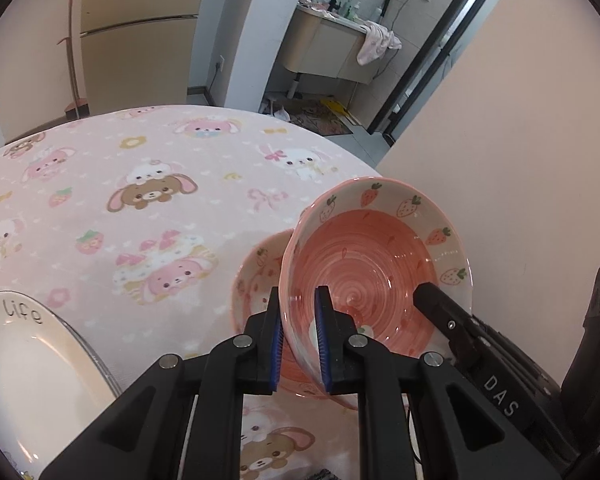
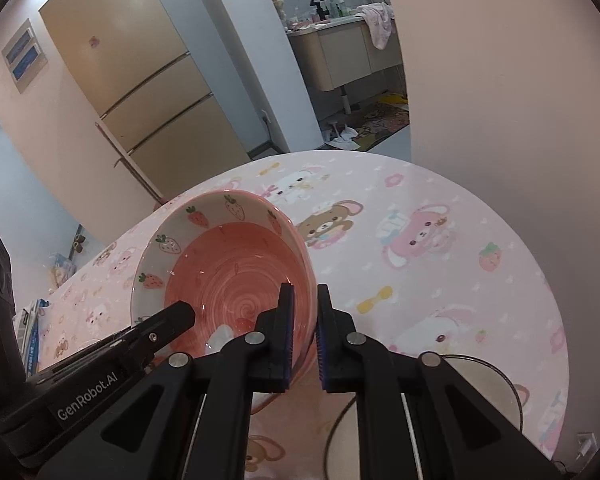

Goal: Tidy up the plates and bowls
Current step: 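Lower the strawberry bowl into the other pink bowl and open the right gripper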

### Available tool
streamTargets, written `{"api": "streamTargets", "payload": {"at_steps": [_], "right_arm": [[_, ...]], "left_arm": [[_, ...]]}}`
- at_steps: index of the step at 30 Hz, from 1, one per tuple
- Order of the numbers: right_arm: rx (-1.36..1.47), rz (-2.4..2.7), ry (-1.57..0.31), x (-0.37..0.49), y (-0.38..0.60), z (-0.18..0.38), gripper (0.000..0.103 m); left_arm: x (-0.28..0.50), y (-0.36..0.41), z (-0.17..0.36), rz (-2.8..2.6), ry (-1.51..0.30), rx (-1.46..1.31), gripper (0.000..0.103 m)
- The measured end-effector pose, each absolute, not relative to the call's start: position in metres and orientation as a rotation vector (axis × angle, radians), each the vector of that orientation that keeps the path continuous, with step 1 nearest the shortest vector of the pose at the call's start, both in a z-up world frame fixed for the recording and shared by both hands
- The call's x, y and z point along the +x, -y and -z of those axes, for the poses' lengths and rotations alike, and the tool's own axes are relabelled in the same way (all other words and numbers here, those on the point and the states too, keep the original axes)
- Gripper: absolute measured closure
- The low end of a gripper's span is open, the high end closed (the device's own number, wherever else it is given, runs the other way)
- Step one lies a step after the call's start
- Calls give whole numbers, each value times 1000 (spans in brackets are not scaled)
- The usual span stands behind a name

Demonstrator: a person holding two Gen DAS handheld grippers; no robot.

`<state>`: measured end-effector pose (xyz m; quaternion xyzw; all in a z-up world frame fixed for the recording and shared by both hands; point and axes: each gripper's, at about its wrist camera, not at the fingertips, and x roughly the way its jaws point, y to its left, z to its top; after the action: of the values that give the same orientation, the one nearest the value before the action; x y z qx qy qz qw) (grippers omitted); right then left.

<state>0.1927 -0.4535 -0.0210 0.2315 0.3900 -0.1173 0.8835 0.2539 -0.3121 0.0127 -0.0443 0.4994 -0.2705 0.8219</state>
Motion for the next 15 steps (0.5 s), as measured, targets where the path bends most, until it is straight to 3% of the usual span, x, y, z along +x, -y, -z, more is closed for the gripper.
{"api": "streamTargets", "payload": {"at_steps": [15], "right_arm": [[454, 228, -831, 208, 462, 32, 94]], "left_arm": [[256, 321, 6, 550, -1086, -51, 87]]}}
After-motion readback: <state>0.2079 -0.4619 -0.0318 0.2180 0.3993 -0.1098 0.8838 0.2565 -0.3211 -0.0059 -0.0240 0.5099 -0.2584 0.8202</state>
